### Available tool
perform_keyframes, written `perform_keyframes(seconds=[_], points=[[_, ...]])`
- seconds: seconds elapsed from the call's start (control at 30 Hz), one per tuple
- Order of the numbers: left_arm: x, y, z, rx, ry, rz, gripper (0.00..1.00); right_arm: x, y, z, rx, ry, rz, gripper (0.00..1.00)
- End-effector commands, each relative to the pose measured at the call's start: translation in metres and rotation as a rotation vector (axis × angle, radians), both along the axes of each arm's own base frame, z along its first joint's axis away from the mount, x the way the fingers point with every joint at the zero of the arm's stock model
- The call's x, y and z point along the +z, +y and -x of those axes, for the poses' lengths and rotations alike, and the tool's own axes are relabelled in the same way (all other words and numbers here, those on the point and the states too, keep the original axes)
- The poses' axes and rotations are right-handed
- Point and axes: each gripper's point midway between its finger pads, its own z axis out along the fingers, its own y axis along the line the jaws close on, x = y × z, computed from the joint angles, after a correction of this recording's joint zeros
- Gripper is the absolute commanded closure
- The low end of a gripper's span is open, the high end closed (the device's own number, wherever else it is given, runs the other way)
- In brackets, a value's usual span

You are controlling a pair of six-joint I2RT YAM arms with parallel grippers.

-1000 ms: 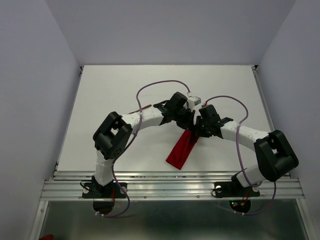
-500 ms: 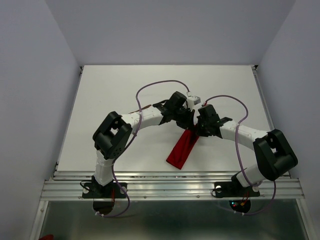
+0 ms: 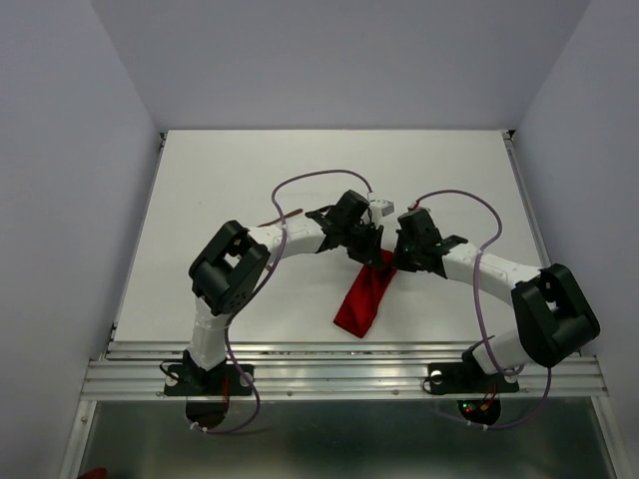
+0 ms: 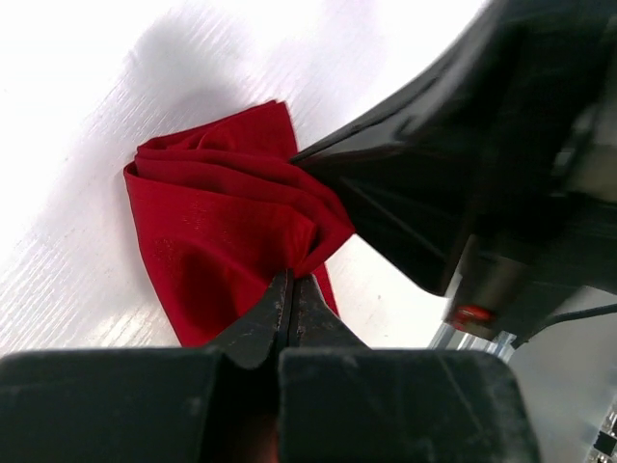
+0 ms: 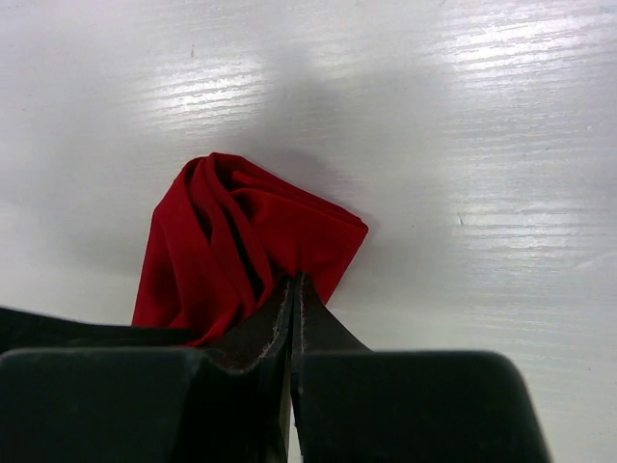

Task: Fold the napkin into a case and place the utensils inside
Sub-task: Stuff the top corner of the smaller-rectangle-folded napkin into the folded napkin.

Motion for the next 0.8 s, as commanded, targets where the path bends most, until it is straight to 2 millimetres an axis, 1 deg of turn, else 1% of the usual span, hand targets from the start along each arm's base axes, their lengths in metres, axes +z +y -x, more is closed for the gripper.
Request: perform_keyframes(seconds=[0.0,0.07,0.23,0.43,0.6,0.63,0.67,0.73,0.77], points=[[-0.016,0.003,0.006,0.007,0.06,-0.033,1.0,0.021,0.003,-0.013,-0.043,-0.091,-0.04,0.99],[-0.018,0.003,0.004,0.017,0.066,-0.037,1.0,0.023,0.004,-0.012,-0.045,-0.095,-0.046,0.99],[-0.029,0.002,0.001,0.046,0.092,-0.064,1.0,0.027,0.007,-0.009,-0.036,-0.099,-0.076,0.99],[-0.031,0.0,-0.004,0.084,0.097,-0.078,1.0,0.027,0.009,-0.006,-0.024,-0.095,-0.09,0.99],[-0.029,-0.008,-0.008,0.096,0.089,-0.085,1.0,0.029,0.014,-0.004,-0.01,-0.093,-0.117,0.99],[-0.035,-0.008,-0.005,0.094,0.099,-0.107,1.0,0.029,0.015,-0.004,-0.01,-0.092,-0.12,0.99],[-0.032,-0.012,-0.008,0.094,0.088,-0.103,1.0,0.03,0.015,-0.004,-0.007,-0.093,-0.121,0.99],[-0.039,-0.012,-0.008,0.105,0.098,-0.129,1.0,0.03,0.016,-0.004,-0.005,-0.09,-0.126,0.99],[-0.038,-0.015,-0.01,0.108,0.093,-0.129,1.0,0.03,0.016,-0.003,-0.004,-0.087,-0.126,0.99]])
